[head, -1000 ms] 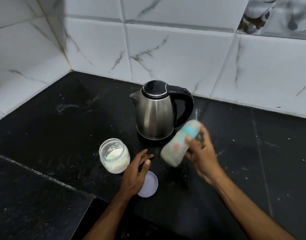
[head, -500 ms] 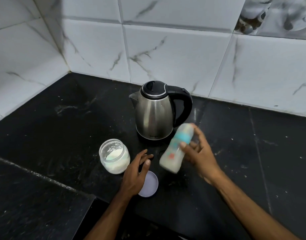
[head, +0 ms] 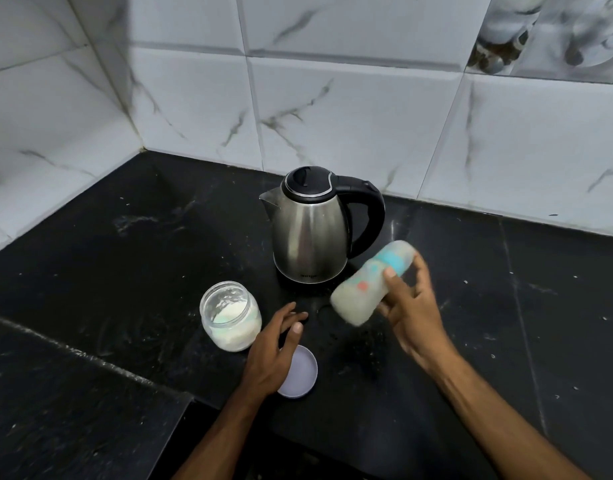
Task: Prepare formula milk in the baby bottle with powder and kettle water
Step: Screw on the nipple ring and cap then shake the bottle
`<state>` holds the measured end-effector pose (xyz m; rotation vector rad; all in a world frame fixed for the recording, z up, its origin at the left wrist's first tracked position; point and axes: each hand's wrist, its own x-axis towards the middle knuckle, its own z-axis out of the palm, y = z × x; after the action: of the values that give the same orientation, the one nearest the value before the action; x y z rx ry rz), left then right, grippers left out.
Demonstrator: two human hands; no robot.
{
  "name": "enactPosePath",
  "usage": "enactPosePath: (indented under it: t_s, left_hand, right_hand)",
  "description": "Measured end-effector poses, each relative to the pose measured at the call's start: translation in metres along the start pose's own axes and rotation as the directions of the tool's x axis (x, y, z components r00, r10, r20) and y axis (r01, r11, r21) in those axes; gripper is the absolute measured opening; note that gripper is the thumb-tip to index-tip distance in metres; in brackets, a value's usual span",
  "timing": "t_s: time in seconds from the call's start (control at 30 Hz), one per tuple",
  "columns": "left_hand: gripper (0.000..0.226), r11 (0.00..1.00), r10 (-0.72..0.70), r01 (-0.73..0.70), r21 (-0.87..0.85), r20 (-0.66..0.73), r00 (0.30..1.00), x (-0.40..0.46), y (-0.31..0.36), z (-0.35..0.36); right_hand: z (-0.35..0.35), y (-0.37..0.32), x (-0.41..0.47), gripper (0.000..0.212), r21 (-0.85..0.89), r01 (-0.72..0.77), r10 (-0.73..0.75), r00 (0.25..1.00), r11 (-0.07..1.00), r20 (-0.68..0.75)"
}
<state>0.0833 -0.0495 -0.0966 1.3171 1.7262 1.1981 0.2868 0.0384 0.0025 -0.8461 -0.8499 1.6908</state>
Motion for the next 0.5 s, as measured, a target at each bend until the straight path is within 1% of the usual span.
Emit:
enactPosePath:
  t_s: [0.07,0.1,0.13,0.17,0.23,0.3,0.33,0.37,0.4,0.47,0.5]
  left_hand:
    - [0.068,1.0,-0.006,0.006,-0.002,0.004,1.0,0.001,0.0,-0.001]
    - [0.068,1.0,-0.007,0.007,-0.002,0.007,1.0,0.002,0.0,-0.001]
    - [0.068,1.0,-0.007,0.007,0.0,0.009,1.0,0.002,0.0,-0.001]
    - [0.068,1.0,-0.005,0.005,0.001,0.009,1.0,0.002,0.001,0.0]
    - [0.067,1.0,-0.002,0.002,-0.002,0.007,1.0,0.002,0.002,0.0]
    - [0.066,1.0,-0.001,0.002,-0.007,0.007,1.0,0.001,0.003,0.001]
    - [0.066,1.0,-0.002,0.002,-0.009,0.006,1.0,0.001,0.003,0.001]
    - [0.066,1.0,-0.002,0.003,-0.01,0.005,1.0,0.001,0.003,0.001]
    - [0.067,1.0,-0.004,0.004,-0.012,0.003,1.0,0.001,0.003,0.001]
    - [0.068,1.0,-0.006,0.006,-0.011,0.002,1.0,0.001,0.002,0.0]
    - [0.068,1.0,-0.006,0.006,-0.008,0.001,1.0,0.001,0.003,0.0]
  right_hand:
    - [0.002,0.007,-0.014,0.064,-0.194,-0.059,0.086,0.987,0.979,0.136]
    - [0.001,0.009,-0.018,0.065,-0.28,-0.064,0.12,0.975,0.958,0.188]
    - [0.001,0.008,-0.018,0.067,-0.311,-0.052,0.121,0.971,0.949,0.206]
    - [0.001,0.006,-0.014,0.067,-0.295,-0.024,0.082,0.979,0.955,0.187]
    - [0.001,-0.002,-0.001,0.065,-0.174,0.014,0.0,0.997,0.985,0.079]
    - [-0.001,-0.005,0.014,0.061,-0.054,0.03,-0.03,1.0,0.998,-0.009]
    - [-0.002,-0.004,0.014,0.059,-0.038,0.025,-0.025,0.999,0.999,-0.02]
    - [-0.003,0.0,0.011,0.058,-0.08,0.01,-0.009,1.0,0.997,0.005]
    - [-0.004,0.004,0.004,0.059,-0.16,-0.013,0.025,0.997,0.987,0.071]
    - [-0.008,0.012,-0.008,0.068,-0.371,-0.035,0.133,0.961,0.928,0.242]
    - [-0.01,0.012,-0.008,0.072,-0.42,-0.023,0.153,0.948,0.907,0.28]
